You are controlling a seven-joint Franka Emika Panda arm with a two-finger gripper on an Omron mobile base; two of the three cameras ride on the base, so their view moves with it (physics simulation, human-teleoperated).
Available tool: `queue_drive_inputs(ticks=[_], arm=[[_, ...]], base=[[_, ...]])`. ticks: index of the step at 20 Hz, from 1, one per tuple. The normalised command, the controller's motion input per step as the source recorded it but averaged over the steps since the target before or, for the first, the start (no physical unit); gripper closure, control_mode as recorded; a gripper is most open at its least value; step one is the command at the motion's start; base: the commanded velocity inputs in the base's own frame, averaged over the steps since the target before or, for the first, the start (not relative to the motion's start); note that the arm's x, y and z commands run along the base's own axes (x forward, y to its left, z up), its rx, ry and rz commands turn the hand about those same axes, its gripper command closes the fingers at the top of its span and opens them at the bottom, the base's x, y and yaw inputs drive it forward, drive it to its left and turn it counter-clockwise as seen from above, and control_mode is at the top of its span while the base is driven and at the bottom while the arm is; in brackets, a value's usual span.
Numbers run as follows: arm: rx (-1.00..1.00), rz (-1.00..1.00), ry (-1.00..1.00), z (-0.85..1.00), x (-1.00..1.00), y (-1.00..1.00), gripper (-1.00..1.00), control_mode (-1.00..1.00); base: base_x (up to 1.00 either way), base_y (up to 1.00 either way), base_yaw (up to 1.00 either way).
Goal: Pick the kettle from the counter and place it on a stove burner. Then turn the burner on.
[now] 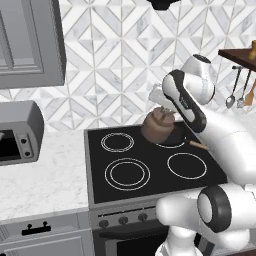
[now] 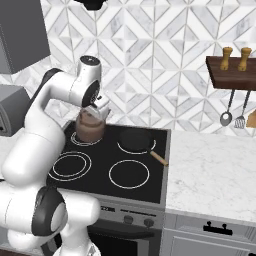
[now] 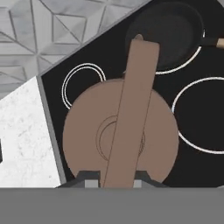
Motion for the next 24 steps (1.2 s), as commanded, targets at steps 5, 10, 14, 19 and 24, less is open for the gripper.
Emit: queue_drive_inputs(ticks=[5,10,14,19,24], arm=[[0.15,0.12,0.02,-0.68,0.0,1.0,1.0,-1.0],[-0.17,0.03,0.03,-0.14,0.01,0.68,1.0,-1.0],[-0.2,0.02,0.13,-0.33,0.0,0.24,1.0,-1.0],[-0.05,0.0,0.19,-0.28,0.0,0.03,1.0,-1.0],[0.0,0.0,0.05,-0.48,0.0,0.2,1.0,-1.0]], base=[[0.0,0.0,0.0],[0.0,0.0,0.0],[0.0,0.0,0.0],[0.0,0.0,0.0],[0.0,0.0,0.0]])
